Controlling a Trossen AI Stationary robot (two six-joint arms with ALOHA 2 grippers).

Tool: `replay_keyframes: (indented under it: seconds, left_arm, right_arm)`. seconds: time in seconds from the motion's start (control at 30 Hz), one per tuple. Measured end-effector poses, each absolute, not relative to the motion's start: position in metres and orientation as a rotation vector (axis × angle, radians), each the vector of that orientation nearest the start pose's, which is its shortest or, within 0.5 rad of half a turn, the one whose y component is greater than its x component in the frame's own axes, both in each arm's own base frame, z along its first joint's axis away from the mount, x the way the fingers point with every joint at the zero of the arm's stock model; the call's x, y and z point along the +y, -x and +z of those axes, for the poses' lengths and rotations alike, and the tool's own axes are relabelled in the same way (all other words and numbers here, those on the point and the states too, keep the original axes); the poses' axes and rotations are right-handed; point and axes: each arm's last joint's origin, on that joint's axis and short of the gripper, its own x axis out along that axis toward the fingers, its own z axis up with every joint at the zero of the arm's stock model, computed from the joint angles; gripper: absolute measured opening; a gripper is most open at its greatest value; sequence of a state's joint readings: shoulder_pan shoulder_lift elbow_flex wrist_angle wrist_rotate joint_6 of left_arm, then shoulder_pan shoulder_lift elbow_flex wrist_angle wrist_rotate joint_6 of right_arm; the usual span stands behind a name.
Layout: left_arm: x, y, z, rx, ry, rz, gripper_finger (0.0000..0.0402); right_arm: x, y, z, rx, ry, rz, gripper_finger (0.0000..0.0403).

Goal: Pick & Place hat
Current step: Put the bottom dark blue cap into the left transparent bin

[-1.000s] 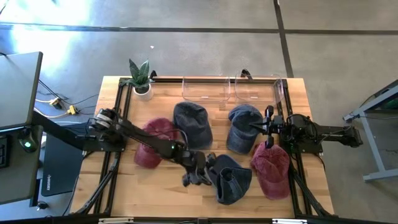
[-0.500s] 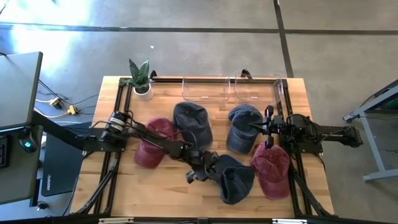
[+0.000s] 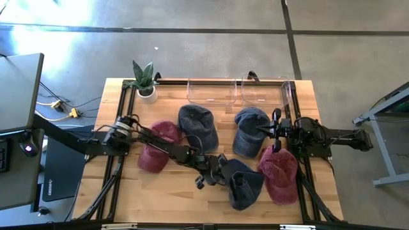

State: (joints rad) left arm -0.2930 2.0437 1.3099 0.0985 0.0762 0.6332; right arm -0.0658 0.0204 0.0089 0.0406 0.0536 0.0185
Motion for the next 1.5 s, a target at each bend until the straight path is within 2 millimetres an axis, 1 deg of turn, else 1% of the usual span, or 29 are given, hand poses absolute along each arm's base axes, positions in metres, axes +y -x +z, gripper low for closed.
replay_keyframes:
  seconds: [0.1,0.17,0.23,0.3,0.47,0.57,0.7,0.77,0.87,0.93,1.0,1.13,1.27,1.37,1.5]
  left_arm:
    - [-0.123,-0.417,0.190,0.473,-0.591,-0.535,0.0009]
    - [-0.112,-0.412,0.211,0.454,-0.499,-0.559,0.0004]
    - [-0.096,-0.409,0.231,0.420,-0.402,-0.577,0.0005]
    - [-0.076,-0.402,0.249,0.416,-0.297,-0.622,0.0003]
    - [-0.028,-0.388,0.289,0.363,0.043,-0.754,0.0002]
    - [-0.011,-0.376,0.316,0.297,0.139,-0.784,0.0002]
    - [-0.007,-0.368,0.344,0.193,0.235,-0.736,0.0001]
    - [-0.011,-0.369,0.356,0.103,0.277,-0.699,0.0001]
    - [-0.020,-0.369,0.368,0.012,0.352,-0.632,0.0001]
    - [-0.029,-0.369,0.372,-0.029,0.379,-0.563,0.0000]
    - [-0.040,-0.368,0.372,-0.046,0.394,-0.491,0.0000]
    - [-0.055,-0.367,0.359,-0.110,0.470,-0.360,0.0000]
    - [-0.063,-0.361,0.335,-0.180,0.545,-0.233,0.0000]
    - [-0.066,-0.353,0.315,-0.216,0.624,-0.193,0.0000]
    - [-0.066,-0.343,0.292,-0.231,0.734,-0.185,0.0000]
  right_arm:
    - [-0.008,-0.098,0.169,-0.030,-0.018,-0.119,0.0006]
    - [-0.008,-0.098,0.169,-0.030,-0.018,-0.119,0.0007]
    - [-0.008,-0.098,0.169,-0.030,-0.018,-0.119,0.0007]
    - [-0.008,-0.098,0.169,-0.029,-0.018,-0.119,0.0007]
    - [-0.008,-0.098,0.168,-0.025,-0.018,-0.118,0.0009]
    - [-0.008,-0.098,0.168,-0.025,-0.018,-0.118,0.0008]
    - [-0.008,-0.098,0.168,-0.024,-0.018,-0.118,0.0005]
    - [-0.008,-0.098,0.168,-0.024,-0.018,-0.118,0.0005]
    - [-0.008,-0.098,0.168,-0.023,-0.018,-0.118,0.0005]
    - [-0.008,-0.098,0.168,-0.023,-0.018,-0.118,0.0004]
    - [-0.008,-0.098,0.168,-0.023,-0.018,-0.118,0.0004]
    - [-0.008,-0.098,0.168,-0.023,-0.018,-0.118,0.0007]
    - [-0.008,-0.098,0.172,-0.062,-0.031,-0.119,0.0006]
    - [-0.008,-0.097,0.178,-0.128,-0.062,-0.116,0.0005]
    - [-0.008,-0.094,0.195,-0.319,-0.263,-0.077,0.0005]
